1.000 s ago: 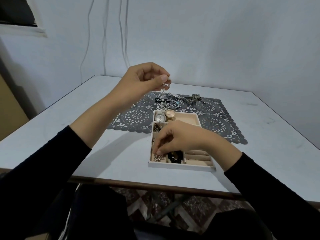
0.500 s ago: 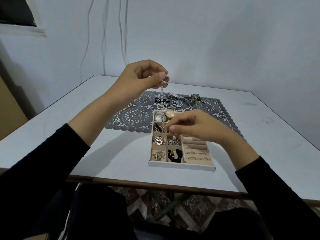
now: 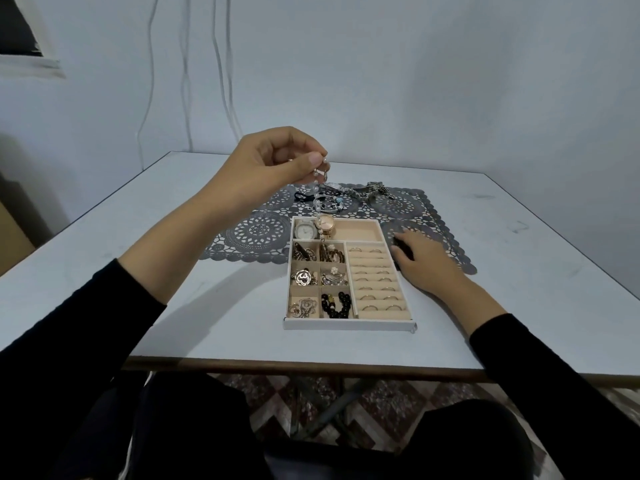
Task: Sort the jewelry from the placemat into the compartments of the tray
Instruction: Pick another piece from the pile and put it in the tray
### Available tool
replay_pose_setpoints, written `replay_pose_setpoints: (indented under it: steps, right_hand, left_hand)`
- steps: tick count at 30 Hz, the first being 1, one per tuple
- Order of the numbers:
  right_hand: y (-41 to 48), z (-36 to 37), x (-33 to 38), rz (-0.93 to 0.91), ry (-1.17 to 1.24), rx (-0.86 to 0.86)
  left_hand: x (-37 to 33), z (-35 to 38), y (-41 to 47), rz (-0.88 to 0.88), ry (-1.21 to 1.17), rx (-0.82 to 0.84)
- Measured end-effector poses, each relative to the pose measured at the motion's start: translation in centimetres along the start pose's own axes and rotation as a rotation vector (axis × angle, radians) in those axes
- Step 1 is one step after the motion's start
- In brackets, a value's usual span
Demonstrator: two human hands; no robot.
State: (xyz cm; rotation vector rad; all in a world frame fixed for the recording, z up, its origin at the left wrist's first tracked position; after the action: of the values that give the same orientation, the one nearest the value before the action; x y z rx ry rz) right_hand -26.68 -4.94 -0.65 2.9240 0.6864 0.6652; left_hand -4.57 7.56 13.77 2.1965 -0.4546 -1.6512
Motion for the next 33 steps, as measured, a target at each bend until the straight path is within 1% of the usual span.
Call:
replay_pose_setpoints:
  steps: [5,17,22,33]
  right_hand:
    - [-0.2,0.1,0.3,-0.021,-0.039,0.006]
    - [-0.5,-0.3,0.7,-0.040,-0.036,-0.017]
    - [-0.6,-0.3,0.7,-0.037,-0.038,-0.007]
    - [-0.8,-0.5,0.9,-0.045,-0.033,-0.016]
  left_hand:
    - [0.1,0.2,-0.4,-0.003,-0.006,0.005]
    - [1.4,1.9,-0.6,-0.024,0.014,0.049]
    - [1.5,2.5,-0.2,-0.032,-0.015,0.056]
    - [3.8,4.4,-1.0,-0.091,0.011,0.134]
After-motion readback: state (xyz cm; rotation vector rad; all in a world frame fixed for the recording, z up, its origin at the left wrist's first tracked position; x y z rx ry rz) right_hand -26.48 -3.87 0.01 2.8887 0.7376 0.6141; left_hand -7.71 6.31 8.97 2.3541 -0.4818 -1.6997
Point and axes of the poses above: each hand's wrist, its own y-axis towards the middle knuckle, its own z-axis out of the palm, x = y × z, the point moved 7 cm from there along y, towards the middle knuckle, and after that the axes turned 2 degrees about x, right-handed, at the moved point
